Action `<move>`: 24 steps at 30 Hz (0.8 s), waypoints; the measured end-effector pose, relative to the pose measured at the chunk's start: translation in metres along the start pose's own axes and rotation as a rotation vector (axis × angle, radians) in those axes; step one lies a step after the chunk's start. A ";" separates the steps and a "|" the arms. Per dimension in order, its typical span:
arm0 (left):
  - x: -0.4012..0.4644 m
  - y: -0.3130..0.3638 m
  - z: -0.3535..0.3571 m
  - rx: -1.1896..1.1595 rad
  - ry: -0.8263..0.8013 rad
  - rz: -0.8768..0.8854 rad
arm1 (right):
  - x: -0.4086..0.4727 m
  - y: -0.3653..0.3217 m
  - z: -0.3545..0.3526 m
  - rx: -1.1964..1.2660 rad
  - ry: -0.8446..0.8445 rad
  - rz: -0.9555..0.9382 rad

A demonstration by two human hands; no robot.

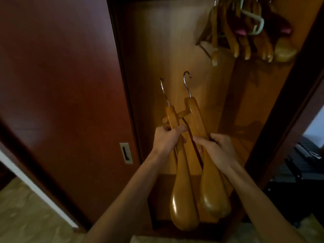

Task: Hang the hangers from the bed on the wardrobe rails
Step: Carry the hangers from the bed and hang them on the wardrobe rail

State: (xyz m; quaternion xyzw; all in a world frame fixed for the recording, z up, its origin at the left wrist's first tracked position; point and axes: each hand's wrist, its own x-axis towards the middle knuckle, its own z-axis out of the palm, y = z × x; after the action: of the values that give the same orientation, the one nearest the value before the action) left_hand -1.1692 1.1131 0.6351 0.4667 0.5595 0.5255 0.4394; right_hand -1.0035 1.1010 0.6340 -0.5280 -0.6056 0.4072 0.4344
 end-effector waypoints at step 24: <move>0.290 0.235 0.008 -0.008 -0.038 0.370 | 0.286 -0.174 -0.018 0.151 0.178 -0.282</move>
State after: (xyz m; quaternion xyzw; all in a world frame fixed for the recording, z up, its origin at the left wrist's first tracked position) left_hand -1.1987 1.4030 0.8684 0.5698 0.4534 0.5906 0.3478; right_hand -1.0541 1.3664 0.8320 -0.4376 -0.6004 0.3380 0.5777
